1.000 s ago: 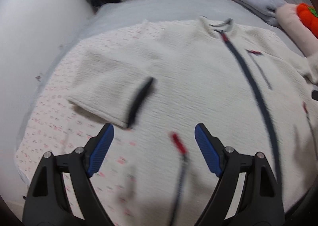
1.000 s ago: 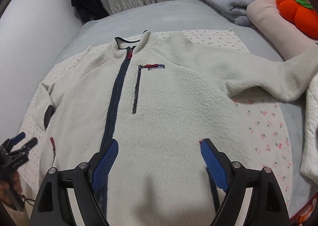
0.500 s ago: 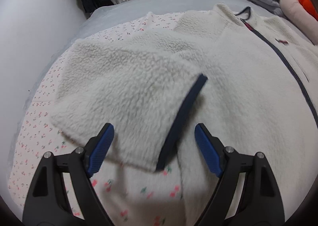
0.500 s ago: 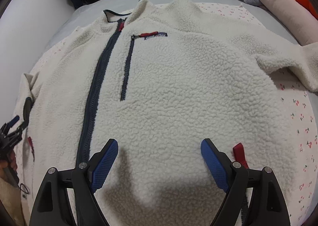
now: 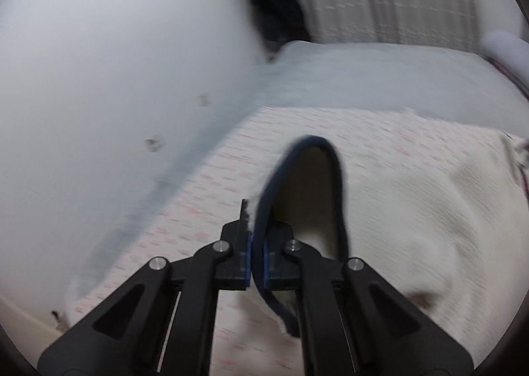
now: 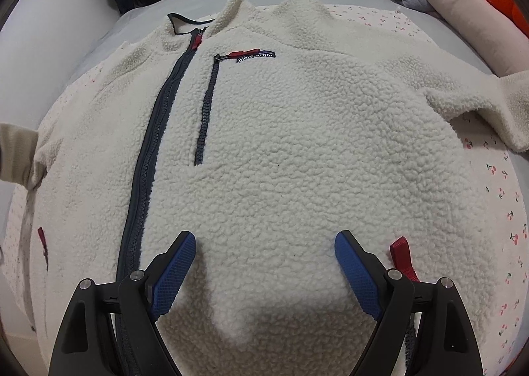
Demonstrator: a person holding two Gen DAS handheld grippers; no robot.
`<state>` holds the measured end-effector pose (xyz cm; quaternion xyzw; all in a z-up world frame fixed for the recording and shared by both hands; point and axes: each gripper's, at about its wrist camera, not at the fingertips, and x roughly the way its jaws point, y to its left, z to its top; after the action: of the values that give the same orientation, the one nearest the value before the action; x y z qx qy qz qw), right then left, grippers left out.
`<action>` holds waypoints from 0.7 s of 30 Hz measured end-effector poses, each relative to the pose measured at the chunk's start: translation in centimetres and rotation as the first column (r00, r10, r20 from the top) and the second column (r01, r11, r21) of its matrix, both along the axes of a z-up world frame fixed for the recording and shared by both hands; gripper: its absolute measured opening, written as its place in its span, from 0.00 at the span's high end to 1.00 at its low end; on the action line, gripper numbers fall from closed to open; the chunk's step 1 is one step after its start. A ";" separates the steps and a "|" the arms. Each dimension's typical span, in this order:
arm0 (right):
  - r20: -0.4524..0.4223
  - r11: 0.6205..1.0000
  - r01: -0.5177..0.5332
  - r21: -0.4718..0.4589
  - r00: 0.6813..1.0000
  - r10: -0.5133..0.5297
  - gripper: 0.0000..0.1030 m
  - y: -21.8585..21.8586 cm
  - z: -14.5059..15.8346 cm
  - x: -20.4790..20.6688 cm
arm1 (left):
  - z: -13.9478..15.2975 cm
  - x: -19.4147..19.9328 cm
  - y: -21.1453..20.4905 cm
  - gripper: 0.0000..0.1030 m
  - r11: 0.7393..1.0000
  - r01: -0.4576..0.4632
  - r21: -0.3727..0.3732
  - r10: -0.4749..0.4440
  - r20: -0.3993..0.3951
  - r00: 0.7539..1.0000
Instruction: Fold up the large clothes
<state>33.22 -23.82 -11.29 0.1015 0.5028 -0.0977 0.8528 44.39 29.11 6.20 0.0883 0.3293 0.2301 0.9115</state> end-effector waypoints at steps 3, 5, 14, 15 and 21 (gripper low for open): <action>0.002 1.000 -0.001 -0.005 1.000 0.001 0.15 0.0 0.0 0.1 | 1.5 1.3 4.9 0.95 0.989 -0.134 0.064 0.134 0.004 0.991; 0.007 1.000 -0.002 -0.008 1.000 0.002 0.15 0.0 0.0 0.1 | 1.8 1.9 7.7 0.95 0.977 -0.204 0.065 0.204 0.003 0.979; 0.029 1.000 -0.015 -0.014 0.999 0.015 0.15 0.0 -0.1 0.0 | -0.3 3.3 14.6 0.93 0.908 -0.407 0.100 0.405 0.045 0.913; 0.030 1.000 -0.013 -0.017 0.999 0.013 0.15 0.0 -0.1 0.1 | -0.9 3.6 14.9 0.86 0.891 -0.440 0.111 0.438 0.043 0.898; 0.017 0.999 -0.039 -0.008 0.999 0.039 0.15 0.1 0.7 0.5 | -2.9 3.9 13.9 0.24 0.872 -0.475 0.116 0.472 0.051 0.880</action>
<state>33.74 -23.68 -10.56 0.0891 0.4968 -0.0822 0.8593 48.26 42.99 3.33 0.0596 0.3162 0.4673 0.8235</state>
